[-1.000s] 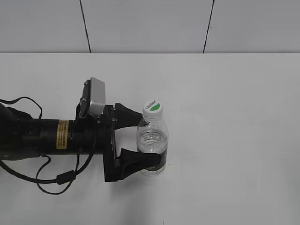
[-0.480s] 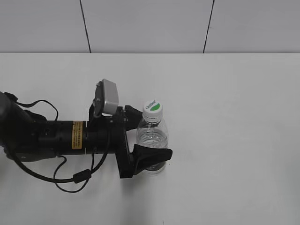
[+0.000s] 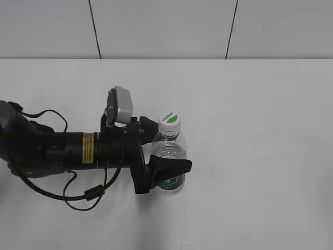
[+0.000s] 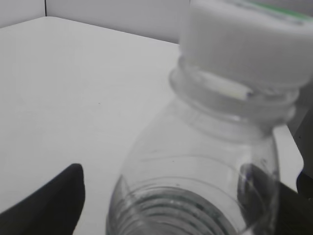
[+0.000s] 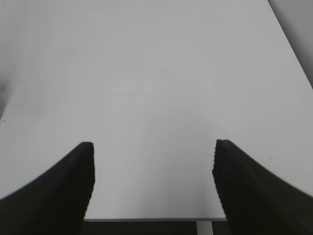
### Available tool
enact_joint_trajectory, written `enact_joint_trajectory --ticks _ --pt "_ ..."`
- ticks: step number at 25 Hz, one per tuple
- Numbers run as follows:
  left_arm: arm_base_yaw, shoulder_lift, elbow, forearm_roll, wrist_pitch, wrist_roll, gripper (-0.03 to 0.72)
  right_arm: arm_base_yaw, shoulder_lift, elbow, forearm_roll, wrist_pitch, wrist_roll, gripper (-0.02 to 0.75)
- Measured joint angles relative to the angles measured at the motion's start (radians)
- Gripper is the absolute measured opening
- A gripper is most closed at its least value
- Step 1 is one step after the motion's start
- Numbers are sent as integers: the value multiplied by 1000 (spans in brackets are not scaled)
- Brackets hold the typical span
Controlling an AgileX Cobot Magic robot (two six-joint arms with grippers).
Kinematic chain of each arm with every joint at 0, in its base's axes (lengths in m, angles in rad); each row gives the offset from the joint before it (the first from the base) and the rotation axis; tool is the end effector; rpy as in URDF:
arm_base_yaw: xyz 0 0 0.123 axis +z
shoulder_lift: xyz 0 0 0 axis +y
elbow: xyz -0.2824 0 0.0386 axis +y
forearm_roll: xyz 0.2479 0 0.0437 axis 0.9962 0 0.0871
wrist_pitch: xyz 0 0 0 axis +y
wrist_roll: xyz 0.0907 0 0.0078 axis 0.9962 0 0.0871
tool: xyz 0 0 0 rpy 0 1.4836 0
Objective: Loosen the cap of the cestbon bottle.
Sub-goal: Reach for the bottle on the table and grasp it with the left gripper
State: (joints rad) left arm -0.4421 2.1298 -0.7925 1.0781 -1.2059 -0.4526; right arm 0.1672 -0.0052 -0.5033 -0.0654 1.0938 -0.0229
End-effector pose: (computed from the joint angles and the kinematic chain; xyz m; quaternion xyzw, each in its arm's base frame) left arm 0.2670 -0.2092 0.0926 0.4606 0.6225 -0.4549 0.4398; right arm -0.0065 -0.0065 0.2755 -0.0796 0.8554 0.0043 0.5117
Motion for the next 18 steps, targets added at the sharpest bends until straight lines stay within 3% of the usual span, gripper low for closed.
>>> enact_joint_trajectory --ticks 6,14,18 --pt "0 0 0 -3 0 0 561 0 0 0 0 0 0 581" --pt "0 0 0 -4 -3 -1 440 0 0 0 0 0 0 581" --pt "0 0 0 -4 -3 -1 414 0 0 0 0 0 0 581"
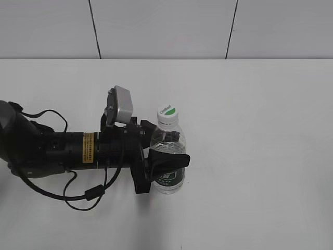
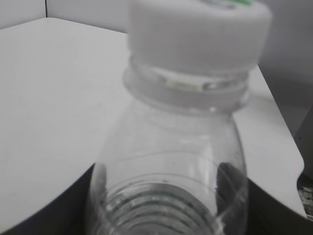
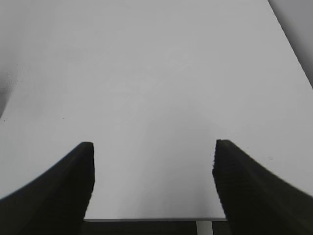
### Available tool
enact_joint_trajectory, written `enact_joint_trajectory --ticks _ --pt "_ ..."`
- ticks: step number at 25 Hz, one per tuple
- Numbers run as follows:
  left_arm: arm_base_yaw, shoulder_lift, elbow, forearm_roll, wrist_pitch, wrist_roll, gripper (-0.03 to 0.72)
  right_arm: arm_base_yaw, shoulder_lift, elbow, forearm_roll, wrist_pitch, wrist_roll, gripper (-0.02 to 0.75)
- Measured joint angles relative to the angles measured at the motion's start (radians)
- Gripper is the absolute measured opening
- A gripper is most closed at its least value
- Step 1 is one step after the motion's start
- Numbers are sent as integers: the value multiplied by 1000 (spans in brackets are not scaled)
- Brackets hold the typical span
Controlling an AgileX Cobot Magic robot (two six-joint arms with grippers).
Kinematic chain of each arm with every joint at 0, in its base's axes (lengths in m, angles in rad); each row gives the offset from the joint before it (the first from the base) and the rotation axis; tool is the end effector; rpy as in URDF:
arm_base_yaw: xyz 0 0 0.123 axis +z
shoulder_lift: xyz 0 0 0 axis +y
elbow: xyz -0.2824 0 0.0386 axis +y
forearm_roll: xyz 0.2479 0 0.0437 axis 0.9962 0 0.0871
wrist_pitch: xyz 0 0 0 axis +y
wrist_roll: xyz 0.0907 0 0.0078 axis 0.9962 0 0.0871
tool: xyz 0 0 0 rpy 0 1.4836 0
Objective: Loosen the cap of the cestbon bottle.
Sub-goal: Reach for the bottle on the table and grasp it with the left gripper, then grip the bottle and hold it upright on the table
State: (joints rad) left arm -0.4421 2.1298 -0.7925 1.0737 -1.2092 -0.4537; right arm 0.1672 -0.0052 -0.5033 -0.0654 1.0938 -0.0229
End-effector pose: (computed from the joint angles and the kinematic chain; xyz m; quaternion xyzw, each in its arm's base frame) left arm 0.2672 -0.2093 0.0930 0.4582 0.6226 -0.4558 0.4412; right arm -0.0065 -0.0065 0.2755 -0.0796 0.8554 0.0043 0.5117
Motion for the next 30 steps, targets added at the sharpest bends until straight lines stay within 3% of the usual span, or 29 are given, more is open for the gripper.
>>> enact_joint_trajectory --ticks 19,30 --pt "0 -42 -2 -82 27 -2 407 0 0 0 0 0 0 581" --pt "0 -42 -165 -113 104 -2 407 0 0 0 0 0 0 582"
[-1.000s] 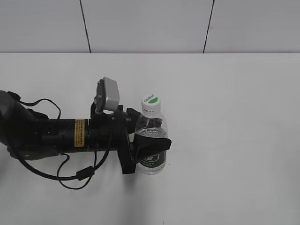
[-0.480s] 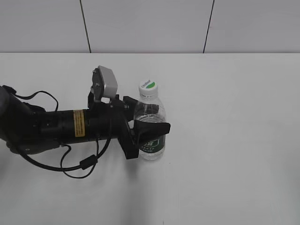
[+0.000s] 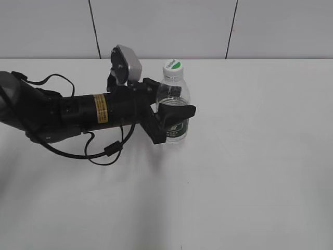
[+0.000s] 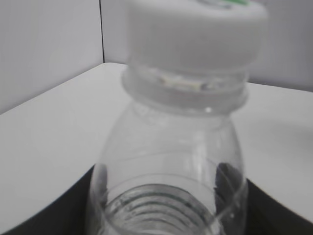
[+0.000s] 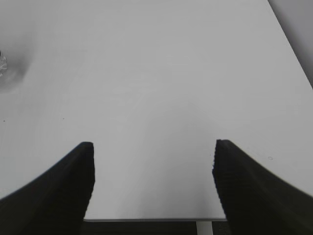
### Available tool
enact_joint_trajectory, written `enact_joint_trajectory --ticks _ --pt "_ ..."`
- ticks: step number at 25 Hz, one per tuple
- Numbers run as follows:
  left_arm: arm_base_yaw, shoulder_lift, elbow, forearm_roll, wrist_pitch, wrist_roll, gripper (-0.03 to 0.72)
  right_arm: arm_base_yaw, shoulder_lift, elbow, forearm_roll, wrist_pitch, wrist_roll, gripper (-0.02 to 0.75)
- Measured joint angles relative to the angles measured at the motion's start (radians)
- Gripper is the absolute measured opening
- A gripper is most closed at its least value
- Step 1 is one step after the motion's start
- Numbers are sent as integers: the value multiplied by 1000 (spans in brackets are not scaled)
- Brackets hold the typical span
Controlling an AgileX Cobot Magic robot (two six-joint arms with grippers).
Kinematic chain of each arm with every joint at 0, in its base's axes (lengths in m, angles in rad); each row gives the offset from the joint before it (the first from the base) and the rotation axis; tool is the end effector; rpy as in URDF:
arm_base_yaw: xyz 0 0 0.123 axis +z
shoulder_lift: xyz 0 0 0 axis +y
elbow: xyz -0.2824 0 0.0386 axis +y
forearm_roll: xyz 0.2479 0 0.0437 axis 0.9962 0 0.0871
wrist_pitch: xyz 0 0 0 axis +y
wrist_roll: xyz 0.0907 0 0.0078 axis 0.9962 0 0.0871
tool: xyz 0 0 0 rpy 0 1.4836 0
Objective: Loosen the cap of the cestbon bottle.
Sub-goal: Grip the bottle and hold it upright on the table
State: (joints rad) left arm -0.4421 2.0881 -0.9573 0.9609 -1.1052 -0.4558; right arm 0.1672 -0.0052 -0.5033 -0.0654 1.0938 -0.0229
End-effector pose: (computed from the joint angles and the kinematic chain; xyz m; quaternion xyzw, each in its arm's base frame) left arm 0.3142 -0.2225 0.1317 0.4388 0.6105 -0.3991 0.5249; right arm -0.0065 -0.0065 0.2755 -0.0796 0.8554 0.0043 0.5117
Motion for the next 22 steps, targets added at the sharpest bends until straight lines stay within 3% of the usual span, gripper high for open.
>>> enact_joint_trajectory --ticks 7,22 --pt "0 17 -48 -18 80 0 407 0 0 0 0 0 0 582" --pt "0 151 -64 -93 -22 1 407 0 0 0 0 0 0 582"
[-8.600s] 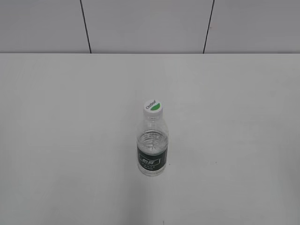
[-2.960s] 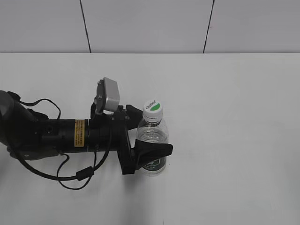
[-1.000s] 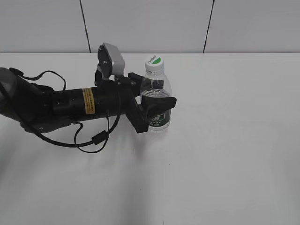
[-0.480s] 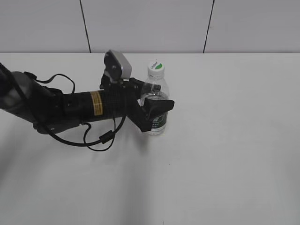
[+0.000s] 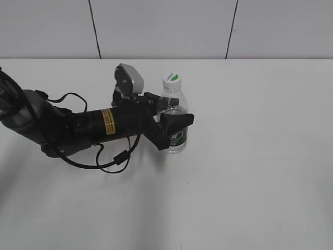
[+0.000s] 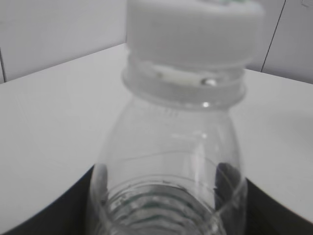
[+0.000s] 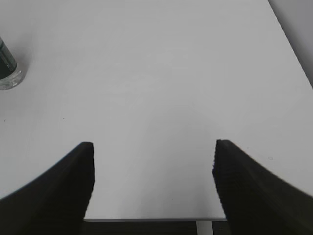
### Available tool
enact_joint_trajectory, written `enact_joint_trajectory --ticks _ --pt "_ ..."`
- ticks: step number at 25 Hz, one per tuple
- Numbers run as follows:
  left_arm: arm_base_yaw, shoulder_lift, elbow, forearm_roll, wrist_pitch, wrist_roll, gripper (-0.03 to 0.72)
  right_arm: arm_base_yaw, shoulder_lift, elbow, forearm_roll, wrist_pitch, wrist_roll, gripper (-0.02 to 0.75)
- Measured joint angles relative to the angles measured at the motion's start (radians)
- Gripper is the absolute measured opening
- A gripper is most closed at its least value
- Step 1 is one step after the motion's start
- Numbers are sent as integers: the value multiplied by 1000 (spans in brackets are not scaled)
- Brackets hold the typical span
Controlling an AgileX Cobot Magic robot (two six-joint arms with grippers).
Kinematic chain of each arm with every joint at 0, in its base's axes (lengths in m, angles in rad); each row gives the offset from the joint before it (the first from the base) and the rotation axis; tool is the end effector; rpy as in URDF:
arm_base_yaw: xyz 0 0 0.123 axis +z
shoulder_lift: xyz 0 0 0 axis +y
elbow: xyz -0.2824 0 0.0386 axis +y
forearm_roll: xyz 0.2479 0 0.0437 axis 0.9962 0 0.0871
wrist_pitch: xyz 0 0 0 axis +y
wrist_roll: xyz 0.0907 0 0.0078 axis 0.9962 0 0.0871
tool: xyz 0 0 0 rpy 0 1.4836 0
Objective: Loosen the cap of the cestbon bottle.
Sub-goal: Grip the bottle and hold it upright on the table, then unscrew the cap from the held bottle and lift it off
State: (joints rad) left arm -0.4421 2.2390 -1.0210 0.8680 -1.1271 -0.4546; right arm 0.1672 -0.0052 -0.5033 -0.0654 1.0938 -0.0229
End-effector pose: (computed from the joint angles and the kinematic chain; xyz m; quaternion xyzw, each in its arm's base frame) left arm 0.3317 -0.2264 0.0904 0.3919 0.6452 -0.4052 0.5157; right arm -0.0065 -0.0065 0.2755 -0.0796 0.8554 0.0043 0.5117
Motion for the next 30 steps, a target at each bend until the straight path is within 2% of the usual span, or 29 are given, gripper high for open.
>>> enact_joint_trajectory --ticks 16,24,30 --pt "0 1 0 34 -11 5 407 0 18 -41 20 2 14 582" --pt "0 1 0 35 -11 6 407 0 411 -194 73 36 48 582" --pt "0 1 0 35 -11 6 407 0 732 -378 132 2 48 582"
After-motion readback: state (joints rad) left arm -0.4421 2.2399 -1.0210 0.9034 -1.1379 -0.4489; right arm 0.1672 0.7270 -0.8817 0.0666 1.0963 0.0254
